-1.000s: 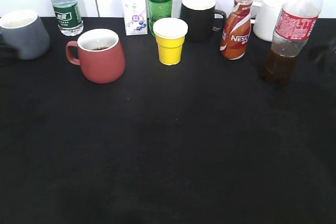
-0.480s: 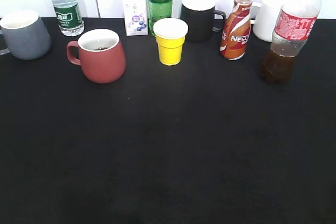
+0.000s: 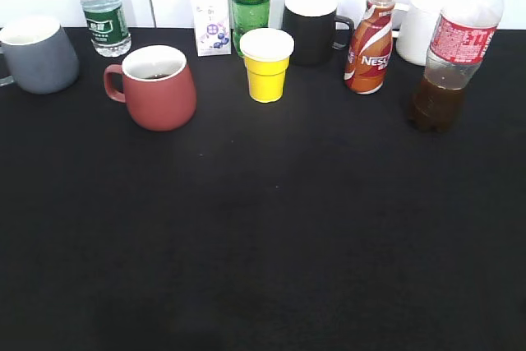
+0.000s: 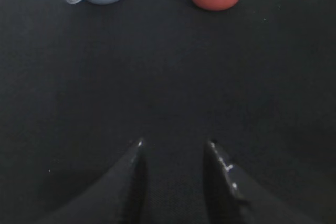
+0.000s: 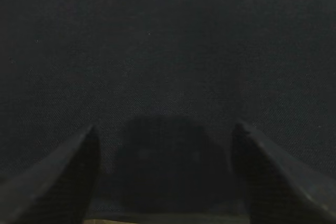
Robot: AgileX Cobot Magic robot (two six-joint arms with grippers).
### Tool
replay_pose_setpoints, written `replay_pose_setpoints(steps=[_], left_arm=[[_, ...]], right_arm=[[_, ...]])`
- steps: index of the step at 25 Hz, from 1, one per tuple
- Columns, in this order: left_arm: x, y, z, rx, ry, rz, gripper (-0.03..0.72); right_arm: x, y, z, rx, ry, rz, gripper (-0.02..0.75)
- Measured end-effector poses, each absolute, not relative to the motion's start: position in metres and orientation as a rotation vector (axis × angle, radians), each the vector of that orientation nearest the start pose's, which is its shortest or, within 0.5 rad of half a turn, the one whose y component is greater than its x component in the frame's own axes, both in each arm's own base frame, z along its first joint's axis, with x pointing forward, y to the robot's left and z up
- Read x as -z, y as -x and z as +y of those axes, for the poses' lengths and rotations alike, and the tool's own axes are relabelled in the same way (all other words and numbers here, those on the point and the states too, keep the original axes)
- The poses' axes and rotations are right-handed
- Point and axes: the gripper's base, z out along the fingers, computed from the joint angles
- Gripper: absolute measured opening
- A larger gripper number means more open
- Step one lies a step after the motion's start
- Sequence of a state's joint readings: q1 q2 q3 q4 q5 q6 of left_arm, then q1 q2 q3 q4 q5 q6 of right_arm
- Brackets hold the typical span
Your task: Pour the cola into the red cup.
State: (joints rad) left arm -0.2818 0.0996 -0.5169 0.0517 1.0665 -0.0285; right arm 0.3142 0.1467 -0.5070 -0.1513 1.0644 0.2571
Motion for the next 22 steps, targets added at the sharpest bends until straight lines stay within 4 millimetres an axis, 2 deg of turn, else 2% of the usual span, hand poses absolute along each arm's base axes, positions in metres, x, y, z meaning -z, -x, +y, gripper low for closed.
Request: replay_pose_setpoints(steps=[5, 7, 9, 11, 22], left_arm=[[-0.282, -0.009, 0.002, 0.087, -0.210, 2.122, 0.281], [-0.282, -0.004, 0.004, 0.050, -0.136, 2.093, 0.281], [-0.282, 0.006, 0.005, 0.013, -0.060, 2.033, 0.281], [-0.282, 0.008, 0.005, -0.002, -0.035, 2.022, 0.281], [-0.282, 0.008, 0.004, -0.019, -0.007, 2.022, 0.281]], right_arm=[[-0.279, -0.019, -0.007, -0.117, 0.020, 2.178, 0.587], [-0.279, -0.017, -0.009, -0.062, -0.091, 2.163, 0.587], [-0.280, -0.006, -0.012, -0.004, -0.221, 2.090, 0.587], [-0.280, 0.006, -0.012, 0.041, -0.310, 2.009, 0.587], [-0.280, 0.008, -0.011, 0.050, -0.335, 1.994, 0.587]])
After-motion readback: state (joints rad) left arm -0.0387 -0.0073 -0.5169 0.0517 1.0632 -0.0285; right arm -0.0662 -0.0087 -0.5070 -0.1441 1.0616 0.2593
